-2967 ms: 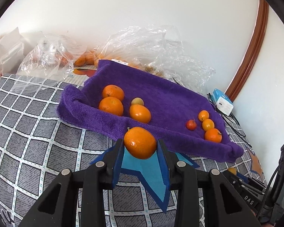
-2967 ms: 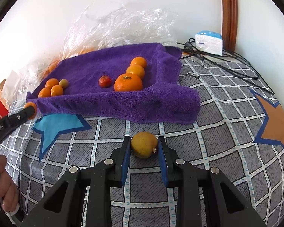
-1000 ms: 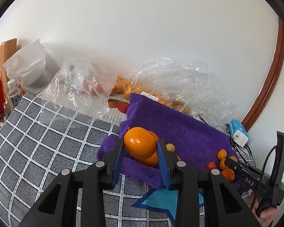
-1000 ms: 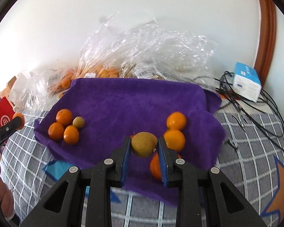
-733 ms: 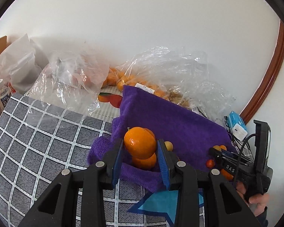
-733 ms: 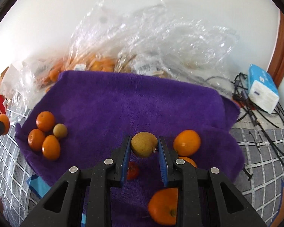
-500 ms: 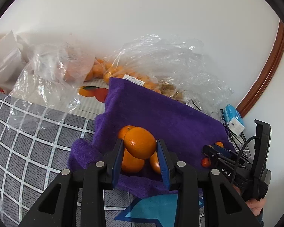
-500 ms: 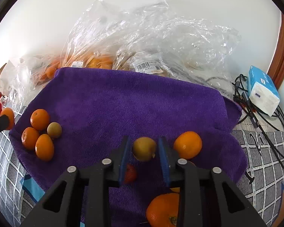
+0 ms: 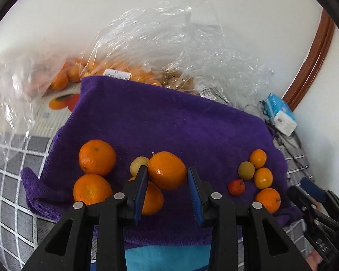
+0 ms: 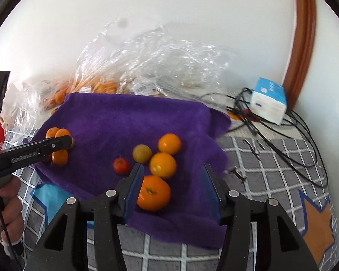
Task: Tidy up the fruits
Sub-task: 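Open the right gripper then the left to set both fruits on the towel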
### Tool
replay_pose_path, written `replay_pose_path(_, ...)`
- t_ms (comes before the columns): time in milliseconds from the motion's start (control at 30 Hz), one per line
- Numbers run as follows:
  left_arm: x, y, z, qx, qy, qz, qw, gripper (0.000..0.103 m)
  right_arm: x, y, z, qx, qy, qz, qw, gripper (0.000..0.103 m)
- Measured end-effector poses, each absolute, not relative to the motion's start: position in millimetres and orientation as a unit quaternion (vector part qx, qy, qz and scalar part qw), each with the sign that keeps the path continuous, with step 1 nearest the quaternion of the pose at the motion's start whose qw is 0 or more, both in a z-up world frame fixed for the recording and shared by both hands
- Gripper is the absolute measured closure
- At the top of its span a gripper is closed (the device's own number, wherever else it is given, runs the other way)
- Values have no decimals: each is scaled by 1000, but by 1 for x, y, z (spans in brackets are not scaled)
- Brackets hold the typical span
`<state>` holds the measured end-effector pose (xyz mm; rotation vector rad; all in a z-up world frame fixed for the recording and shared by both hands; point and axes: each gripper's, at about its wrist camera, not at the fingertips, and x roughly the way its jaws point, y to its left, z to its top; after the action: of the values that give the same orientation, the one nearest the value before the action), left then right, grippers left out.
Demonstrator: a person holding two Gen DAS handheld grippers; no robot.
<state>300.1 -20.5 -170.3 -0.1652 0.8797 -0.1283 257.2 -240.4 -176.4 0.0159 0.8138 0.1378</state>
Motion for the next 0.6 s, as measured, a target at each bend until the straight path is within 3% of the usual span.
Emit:
replay_pose_path(267, 303, -42, -173, -9, 434, -43, 900, 70, 242, -263, -183, 48, 407, 48, 911, 51)
replay_pose_path(600, 268, -34, -149, -5, 409, -45, 911, 49, 219, -268, -169, 70, 411, 41, 908, 51)
